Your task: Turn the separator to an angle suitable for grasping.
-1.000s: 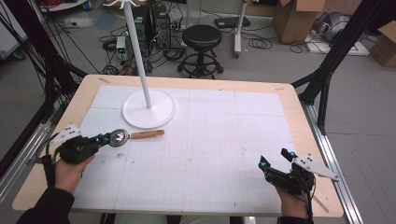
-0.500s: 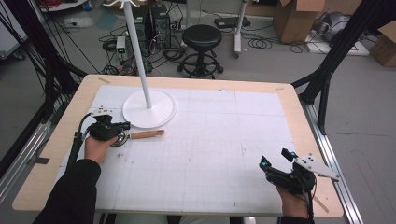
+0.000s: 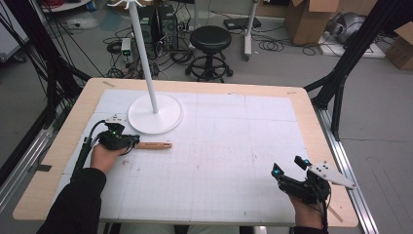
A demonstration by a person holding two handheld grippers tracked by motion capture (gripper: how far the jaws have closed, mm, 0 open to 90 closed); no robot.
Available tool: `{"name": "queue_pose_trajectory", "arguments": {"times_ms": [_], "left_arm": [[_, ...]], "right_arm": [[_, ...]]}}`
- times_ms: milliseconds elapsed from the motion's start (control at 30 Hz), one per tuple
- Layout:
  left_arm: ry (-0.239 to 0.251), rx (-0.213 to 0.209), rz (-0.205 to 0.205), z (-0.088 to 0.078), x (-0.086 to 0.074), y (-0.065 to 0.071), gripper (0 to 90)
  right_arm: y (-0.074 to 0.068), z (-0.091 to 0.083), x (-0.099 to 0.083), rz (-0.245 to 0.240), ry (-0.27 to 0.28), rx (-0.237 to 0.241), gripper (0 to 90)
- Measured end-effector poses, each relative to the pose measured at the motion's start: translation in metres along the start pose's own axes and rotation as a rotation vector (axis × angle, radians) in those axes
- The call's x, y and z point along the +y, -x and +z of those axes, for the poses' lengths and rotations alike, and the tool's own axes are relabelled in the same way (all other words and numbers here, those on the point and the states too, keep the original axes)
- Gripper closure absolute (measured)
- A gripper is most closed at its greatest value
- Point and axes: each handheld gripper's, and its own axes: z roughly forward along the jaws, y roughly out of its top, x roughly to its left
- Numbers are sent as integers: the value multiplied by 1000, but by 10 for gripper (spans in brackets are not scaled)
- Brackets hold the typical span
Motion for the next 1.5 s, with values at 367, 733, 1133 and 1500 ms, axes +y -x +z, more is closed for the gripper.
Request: {"name": "queue_pose_trajectory", "arguments": {"times_ms": [367, 733, 1133, 1500], "left_arm": [[-58, 19, 69, -11, -5, 9, 897], [-58, 32, 127, -21, -17, 24, 897], [110, -65, 81, -30, 30, 34, 897], [-43, -85, 197, 44, 94, 77, 897]], "right_arm": [[-2, 0, 0, 0, -1, -1, 162], [-4, -1, 0, 4, -2, 3, 162], [-3, 2, 1, 3, -3, 3, 162], [0, 3, 0, 5, -6, 25, 162]]}}
